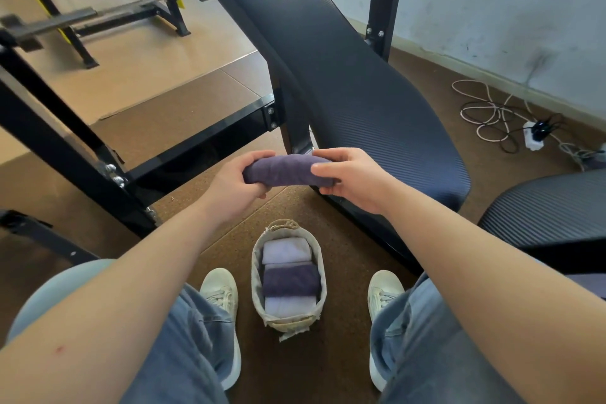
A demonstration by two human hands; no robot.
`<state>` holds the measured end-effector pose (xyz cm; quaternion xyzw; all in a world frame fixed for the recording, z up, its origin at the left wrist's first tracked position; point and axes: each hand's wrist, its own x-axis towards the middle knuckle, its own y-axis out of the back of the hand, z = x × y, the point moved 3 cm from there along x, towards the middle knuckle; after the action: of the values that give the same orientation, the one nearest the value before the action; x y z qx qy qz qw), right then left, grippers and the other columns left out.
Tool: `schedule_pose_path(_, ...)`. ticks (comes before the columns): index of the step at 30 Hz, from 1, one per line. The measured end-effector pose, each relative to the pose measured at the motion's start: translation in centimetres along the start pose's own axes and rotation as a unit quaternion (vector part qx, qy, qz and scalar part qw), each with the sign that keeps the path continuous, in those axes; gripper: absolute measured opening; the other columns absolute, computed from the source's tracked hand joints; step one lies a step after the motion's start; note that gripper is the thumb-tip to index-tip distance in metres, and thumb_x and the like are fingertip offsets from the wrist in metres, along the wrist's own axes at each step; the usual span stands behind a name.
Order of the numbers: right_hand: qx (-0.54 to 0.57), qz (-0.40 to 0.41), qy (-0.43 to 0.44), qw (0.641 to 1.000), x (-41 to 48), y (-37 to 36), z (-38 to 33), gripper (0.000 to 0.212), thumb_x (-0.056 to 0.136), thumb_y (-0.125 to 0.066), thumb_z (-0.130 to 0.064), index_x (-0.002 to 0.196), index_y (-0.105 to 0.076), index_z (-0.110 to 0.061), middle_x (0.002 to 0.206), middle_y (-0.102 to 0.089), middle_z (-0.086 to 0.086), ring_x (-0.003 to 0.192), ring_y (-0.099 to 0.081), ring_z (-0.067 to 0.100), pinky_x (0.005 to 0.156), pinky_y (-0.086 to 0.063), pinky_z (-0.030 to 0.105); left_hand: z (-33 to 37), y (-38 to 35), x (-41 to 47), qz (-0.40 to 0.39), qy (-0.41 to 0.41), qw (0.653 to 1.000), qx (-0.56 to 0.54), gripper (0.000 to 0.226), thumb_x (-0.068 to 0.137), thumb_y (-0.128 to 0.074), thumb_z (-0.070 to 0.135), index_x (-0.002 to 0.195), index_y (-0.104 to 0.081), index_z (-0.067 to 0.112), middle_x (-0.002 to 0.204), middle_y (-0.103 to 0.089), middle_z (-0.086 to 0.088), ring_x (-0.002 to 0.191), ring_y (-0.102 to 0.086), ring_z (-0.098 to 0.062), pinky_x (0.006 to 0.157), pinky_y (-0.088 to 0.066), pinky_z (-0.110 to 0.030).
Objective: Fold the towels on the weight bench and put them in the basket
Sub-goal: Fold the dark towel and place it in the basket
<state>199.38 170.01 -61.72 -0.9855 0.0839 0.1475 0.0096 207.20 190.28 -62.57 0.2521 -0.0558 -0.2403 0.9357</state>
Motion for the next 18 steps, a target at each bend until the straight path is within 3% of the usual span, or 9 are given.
schedule_pose_path(2,0.038,-0.012,-0.015,0.999,-0.2,-0.4,0.3,0.037,0.097,-0.066,-0.004,0.133,-0.06,-0.002,0.109,-0.067,0.009,0.087,-0.068,0.016,0.075,-0.061,0.026,-0.7,0.6,-0.5,-0.014,-0.001,1.0,-0.001,0.067,0.084,-0.076,0.003,0.142,-0.055,0.028,0.13,-0.058,0.005,0.114,-0.059,-0.014,0.089,-0.058,-0.026)
schedule_pose_path(4,-0.012,-0.012,-0.014,1.0,-0.1,-0.6,0.7,0.042,0.095,-0.069,-0.004,0.136,-0.061,-0.005,0.114,-0.067,0.008,0.096,-0.07,0.02,0.083,-0.063,0.034,-0.8,0.8,-1.0,-0.047,0.0,0.999,0.004,0.068,0.085,-0.078,0.012,0.145,-0.051,0.029,0.137,-0.054,0.006,0.121,-0.056,-0.012,0.096,-0.053,-0.029)
schedule_pose_path(6,-0.091,0.004,-0.007,0.996,-0.1,-0.9,1.1,0.051,0.091,-0.072,-0.005,0.14,-0.062,-0.012,0.126,-0.065,0.01,0.109,-0.068,0.026,0.09,-0.062,0.045,-1.4,0.4,-1.2,-0.062,0.017,0.998,-0.026,0.056,0.094,-0.07,0.021,0.147,-0.05,0.027,0.141,-0.051,0.004,0.123,-0.055,-0.012,0.091,-0.054,-0.026)
schedule_pose_path(10,-0.106,0.0,-0.042,0.994,-0.1,-1.8,2.6,0.061,0.09,-0.072,0.002,0.145,-0.058,-0.021,0.137,-0.056,0.007,0.119,-0.062,0.033,0.084,-0.063,0.048,-2.8,0.0,-1.4,-0.021,0.034,0.999,-0.029,0.037,0.105,-0.055,0.023,0.141,-0.056,0.028,0.143,-0.05,0.002,0.124,-0.055,-0.02,0.08,-0.059,-0.023)
schedule_pose_path(14,-0.111,-0.017,-0.08,0.991,0.1,-2.2,5.0,0.063,0.091,-0.071,0.003,0.146,-0.055,-0.023,0.131,-0.053,0.002,0.106,-0.068,0.03,0.075,-0.066,0.041,-5.7,-0.5,-1.4,-0.058,0.038,0.997,0.029,0.048,0.098,-0.065,0.015,0.141,-0.054,0.032,0.149,-0.043,0.004,0.128,-0.051,-0.021,0.087,-0.062,-0.036)
schedule_pose_path(18,-0.081,0.0,-0.112,0.99,1.4,-2.5,8.0,0.061,0.091,-0.07,0.005,0.141,-0.058,-0.027,0.142,-0.051,0.006,0.11,-0.065,0.032,0.07,-0.065,0.039,-8.6,-1.6,-1.1,-0.093,-0.001,0.986,0.135,0.057,0.089,-0.073,0.014,0.14,-0.055,0.032,0.15,-0.04,0.003,0.134,-0.042,-0.016,0.103,-0.045,-0.03)
